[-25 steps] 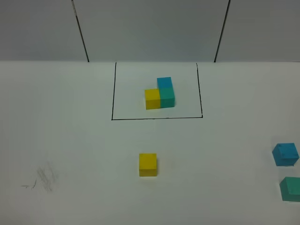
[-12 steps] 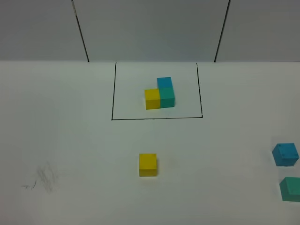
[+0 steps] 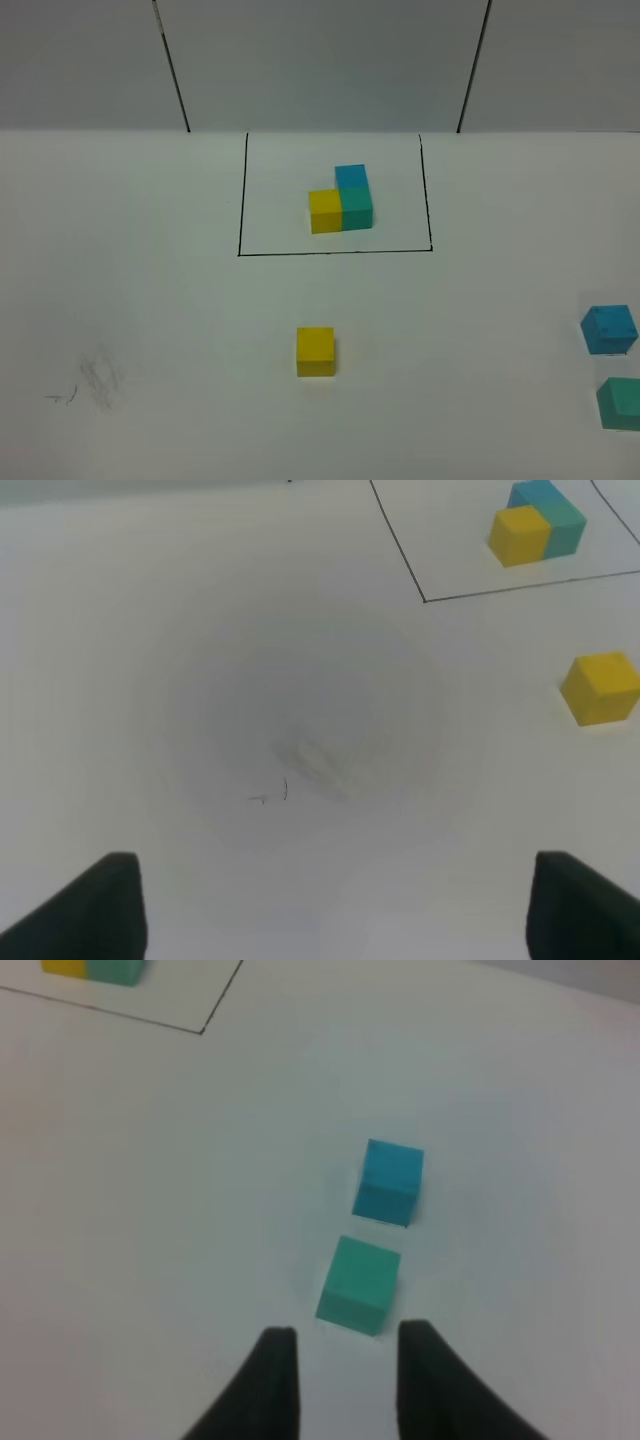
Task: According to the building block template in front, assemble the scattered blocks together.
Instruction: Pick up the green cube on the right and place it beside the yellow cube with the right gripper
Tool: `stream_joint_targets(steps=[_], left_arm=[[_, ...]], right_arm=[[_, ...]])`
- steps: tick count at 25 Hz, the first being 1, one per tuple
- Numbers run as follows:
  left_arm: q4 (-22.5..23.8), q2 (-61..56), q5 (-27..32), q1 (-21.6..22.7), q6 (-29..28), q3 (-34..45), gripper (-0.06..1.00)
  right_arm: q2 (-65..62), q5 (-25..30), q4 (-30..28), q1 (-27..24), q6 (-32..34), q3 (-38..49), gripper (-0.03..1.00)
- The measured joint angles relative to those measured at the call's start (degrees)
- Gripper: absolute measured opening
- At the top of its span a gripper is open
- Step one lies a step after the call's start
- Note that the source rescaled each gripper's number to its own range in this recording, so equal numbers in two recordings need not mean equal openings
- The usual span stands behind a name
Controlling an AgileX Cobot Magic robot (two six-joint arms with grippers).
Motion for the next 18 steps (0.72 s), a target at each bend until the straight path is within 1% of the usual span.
stream_joint_targets(steps=[4,9,18], left_arm=[[0.05,0.00,-2.25,0.00,-0.34,2.87,0.78],[0.05,0.00,-3.03,0.00,-1.65,6.83,0.78],[0.12,0.00,-3.60,0.00,-2.45,7.13,0.77]], right_arm=[[0.00,0.00,0.00,0.00,0.00,0.00,0.00],[0.00,0.00,0.00,0.00,0.00,0.00,0.00],[0.00,0.00,0.00,0.00,0.00,0.00,0.00]])
